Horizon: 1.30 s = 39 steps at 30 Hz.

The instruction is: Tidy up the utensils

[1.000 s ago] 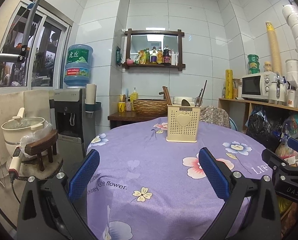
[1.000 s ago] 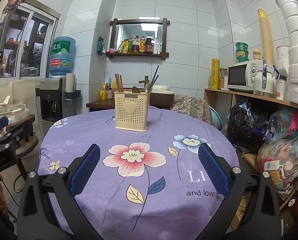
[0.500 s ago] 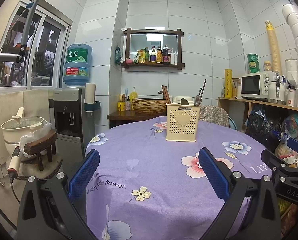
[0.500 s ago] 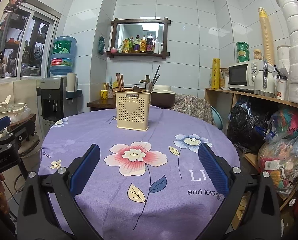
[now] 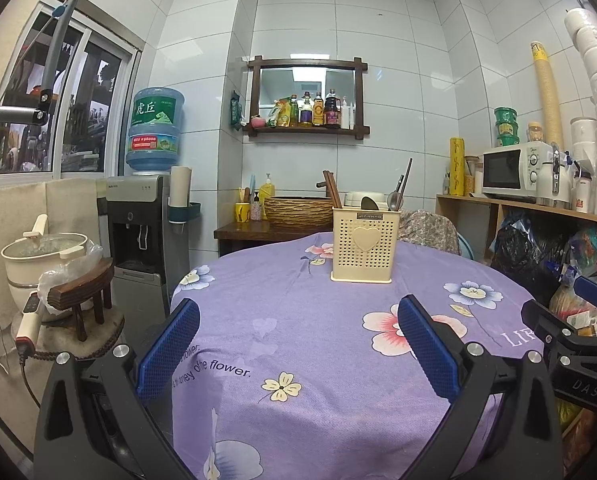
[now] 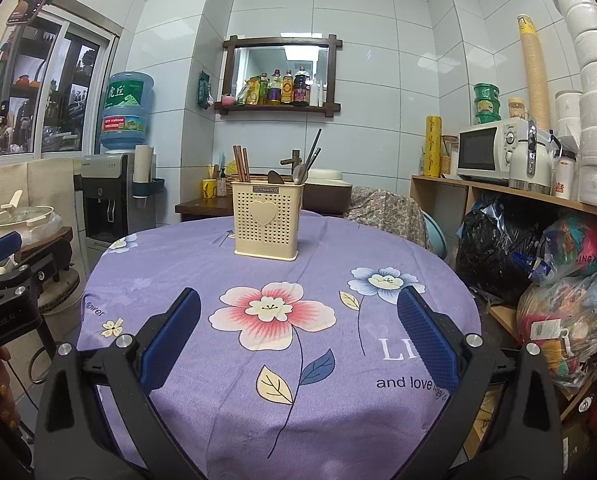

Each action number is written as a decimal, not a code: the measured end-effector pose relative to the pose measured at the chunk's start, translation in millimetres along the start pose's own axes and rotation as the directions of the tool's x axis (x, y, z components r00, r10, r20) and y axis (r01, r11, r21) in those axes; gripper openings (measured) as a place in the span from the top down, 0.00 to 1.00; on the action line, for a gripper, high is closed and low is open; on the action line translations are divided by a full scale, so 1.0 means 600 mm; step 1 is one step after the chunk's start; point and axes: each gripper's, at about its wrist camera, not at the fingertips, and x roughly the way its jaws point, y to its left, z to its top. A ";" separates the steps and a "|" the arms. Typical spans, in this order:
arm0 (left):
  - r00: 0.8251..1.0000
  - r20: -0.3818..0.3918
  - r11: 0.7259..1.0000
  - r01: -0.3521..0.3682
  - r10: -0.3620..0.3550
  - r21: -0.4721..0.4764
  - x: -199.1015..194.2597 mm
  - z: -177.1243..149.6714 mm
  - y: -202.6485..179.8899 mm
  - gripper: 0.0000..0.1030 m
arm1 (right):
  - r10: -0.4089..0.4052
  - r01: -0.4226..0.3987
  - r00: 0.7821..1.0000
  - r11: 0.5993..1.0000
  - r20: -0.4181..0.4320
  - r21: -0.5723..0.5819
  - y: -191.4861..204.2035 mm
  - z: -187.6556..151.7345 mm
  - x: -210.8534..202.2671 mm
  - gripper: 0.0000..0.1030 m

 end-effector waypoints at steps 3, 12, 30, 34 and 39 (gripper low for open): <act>1.000 -0.003 1.000 0.008 -0.008 -0.001 0.002 -0.001 0.002 0.05 | 0.002 -0.002 1.000 1.000 -0.002 -0.002 -0.001 -0.001 0.000 0.06; 1.000 0.000 1.000 0.006 -0.006 0.025 0.001 0.000 -0.008 0.05 | 0.006 -0.006 1.000 1.000 -0.004 0.000 -0.002 -0.002 0.000 0.06; 0.999 -0.001 0.999 0.050 -0.050 0.011 0.001 0.001 -0.017 0.05 | 0.008 -0.008 1.000 1.000 -0.004 -0.003 -0.003 -0.002 0.000 0.06; 0.999 -0.012 0.999 0.052 -0.052 0.002 0.003 0.001 -0.016 0.05 | 0.007 -0.007 1.000 1.000 -0.002 -0.002 -0.003 -0.003 0.000 0.06; 0.999 -0.027 0.999 0.044 -0.044 0.000 0.006 0.002 -0.016 0.05 | 0.011 -0.011 1.000 1.000 -0.006 -0.001 -0.005 -0.002 0.001 0.06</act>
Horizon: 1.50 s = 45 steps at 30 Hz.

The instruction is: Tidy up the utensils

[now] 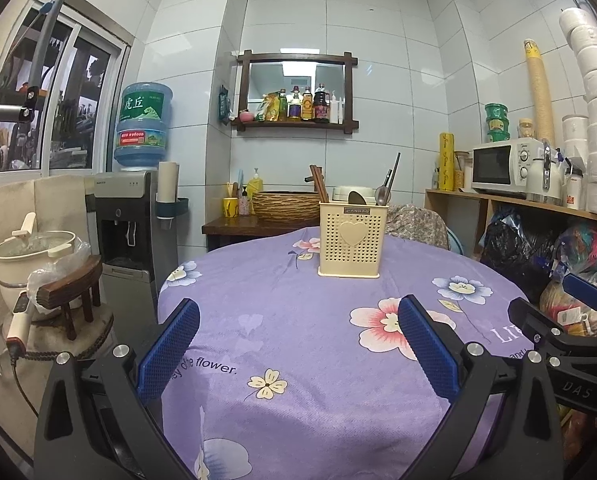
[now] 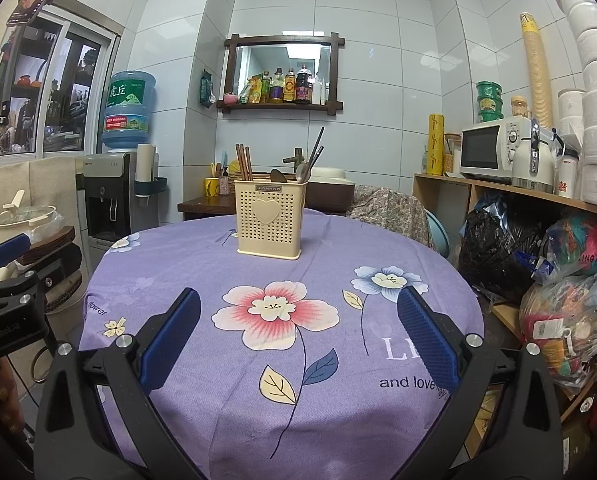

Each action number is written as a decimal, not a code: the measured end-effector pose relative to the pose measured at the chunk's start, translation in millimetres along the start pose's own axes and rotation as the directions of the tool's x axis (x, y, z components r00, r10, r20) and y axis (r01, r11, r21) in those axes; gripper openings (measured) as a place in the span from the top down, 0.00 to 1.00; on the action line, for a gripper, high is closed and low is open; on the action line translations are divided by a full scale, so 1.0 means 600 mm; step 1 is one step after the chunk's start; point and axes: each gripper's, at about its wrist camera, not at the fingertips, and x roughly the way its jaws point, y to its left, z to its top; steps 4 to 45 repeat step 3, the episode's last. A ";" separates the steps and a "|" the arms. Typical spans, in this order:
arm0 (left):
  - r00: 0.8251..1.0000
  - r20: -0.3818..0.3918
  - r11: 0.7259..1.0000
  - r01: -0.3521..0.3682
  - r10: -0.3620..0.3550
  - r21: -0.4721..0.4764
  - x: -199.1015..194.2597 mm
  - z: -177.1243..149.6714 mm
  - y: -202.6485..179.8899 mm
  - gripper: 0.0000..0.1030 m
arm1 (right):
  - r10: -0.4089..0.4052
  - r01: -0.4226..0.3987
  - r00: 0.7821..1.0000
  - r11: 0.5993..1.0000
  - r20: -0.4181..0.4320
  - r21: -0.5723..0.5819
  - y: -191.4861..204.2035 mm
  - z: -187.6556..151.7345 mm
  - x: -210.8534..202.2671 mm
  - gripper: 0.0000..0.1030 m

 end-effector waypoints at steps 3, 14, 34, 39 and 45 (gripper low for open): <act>1.000 -0.001 1.000 -0.005 0.005 0.001 0.001 0.000 0.000 0.05 | -0.001 0.001 1.000 1.000 0.001 -0.001 -0.001 0.001 0.000 0.06; 1.000 -0.001 1.000 -0.005 0.005 0.001 0.001 0.000 0.000 0.05 | -0.001 0.001 1.000 1.000 0.001 -0.001 -0.001 0.001 0.000 0.06; 1.000 -0.001 1.000 -0.005 0.005 0.001 0.001 0.000 0.000 0.05 | -0.001 0.001 1.000 1.000 0.001 -0.001 -0.001 0.001 0.000 0.06; 1.000 -0.001 1.000 -0.005 0.005 0.001 0.001 0.000 0.000 0.05 | -0.001 0.001 1.000 1.000 0.001 -0.001 -0.001 0.001 0.000 0.06; 1.000 -0.001 1.000 -0.005 0.005 0.001 0.001 0.000 0.000 0.05 | -0.001 0.001 1.000 1.000 0.001 -0.001 -0.001 0.001 0.000 0.06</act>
